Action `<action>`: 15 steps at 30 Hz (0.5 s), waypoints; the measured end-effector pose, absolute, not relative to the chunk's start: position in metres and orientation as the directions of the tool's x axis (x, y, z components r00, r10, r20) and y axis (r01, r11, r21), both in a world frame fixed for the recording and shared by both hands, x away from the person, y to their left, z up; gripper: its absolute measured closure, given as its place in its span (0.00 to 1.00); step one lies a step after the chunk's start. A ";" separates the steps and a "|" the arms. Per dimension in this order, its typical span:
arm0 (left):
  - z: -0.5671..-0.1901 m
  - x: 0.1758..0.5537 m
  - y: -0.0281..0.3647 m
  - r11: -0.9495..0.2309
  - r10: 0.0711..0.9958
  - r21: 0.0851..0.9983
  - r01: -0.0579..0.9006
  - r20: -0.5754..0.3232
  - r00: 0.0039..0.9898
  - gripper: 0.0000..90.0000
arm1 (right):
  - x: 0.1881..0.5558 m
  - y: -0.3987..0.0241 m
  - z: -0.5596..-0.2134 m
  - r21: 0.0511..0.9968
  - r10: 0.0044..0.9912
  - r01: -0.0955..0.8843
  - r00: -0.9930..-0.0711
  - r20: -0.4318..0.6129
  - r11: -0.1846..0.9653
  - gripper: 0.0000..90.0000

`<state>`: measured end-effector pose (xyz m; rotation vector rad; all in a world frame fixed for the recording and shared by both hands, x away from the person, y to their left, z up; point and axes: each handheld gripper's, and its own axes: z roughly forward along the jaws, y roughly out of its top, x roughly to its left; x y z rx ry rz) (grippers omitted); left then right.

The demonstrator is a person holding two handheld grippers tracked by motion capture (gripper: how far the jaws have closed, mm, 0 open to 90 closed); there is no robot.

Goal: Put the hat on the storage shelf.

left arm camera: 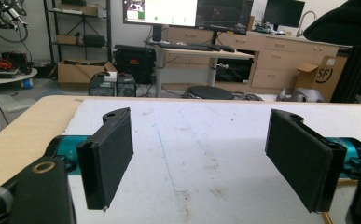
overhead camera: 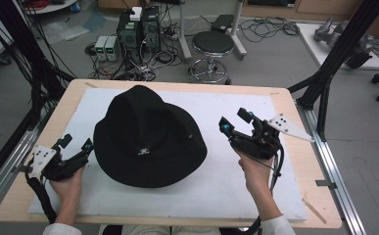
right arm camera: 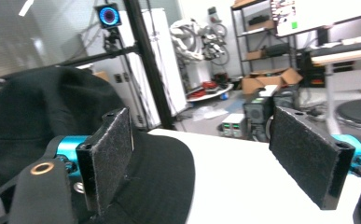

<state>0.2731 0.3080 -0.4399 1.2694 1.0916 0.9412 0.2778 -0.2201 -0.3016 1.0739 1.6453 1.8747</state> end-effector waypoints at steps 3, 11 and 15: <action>-0.440 0.273 0.307 0.092 0.964 0.995 0.042 -0.099 0.245 0.26 | 0.278 -0.225 -0.304 0.963 0.775 0.176 -0.571 0.270 -0.206 0.22; -0.440 0.273 0.309 0.098 0.966 0.994 0.042 -0.105 0.238 0.26 | 0.277 -0.230 -0.305 0.970 0.870 0.148 -0.431 0.239 -0.193 0.23; -0.440 0.273 0.309 0.097 0.966 0.995 0.040 -0.103 0.237 0.26 | 0.275 -0.232 -0.307 0.975 0.914 0.161 -0.351 0.202 -0.154 0.23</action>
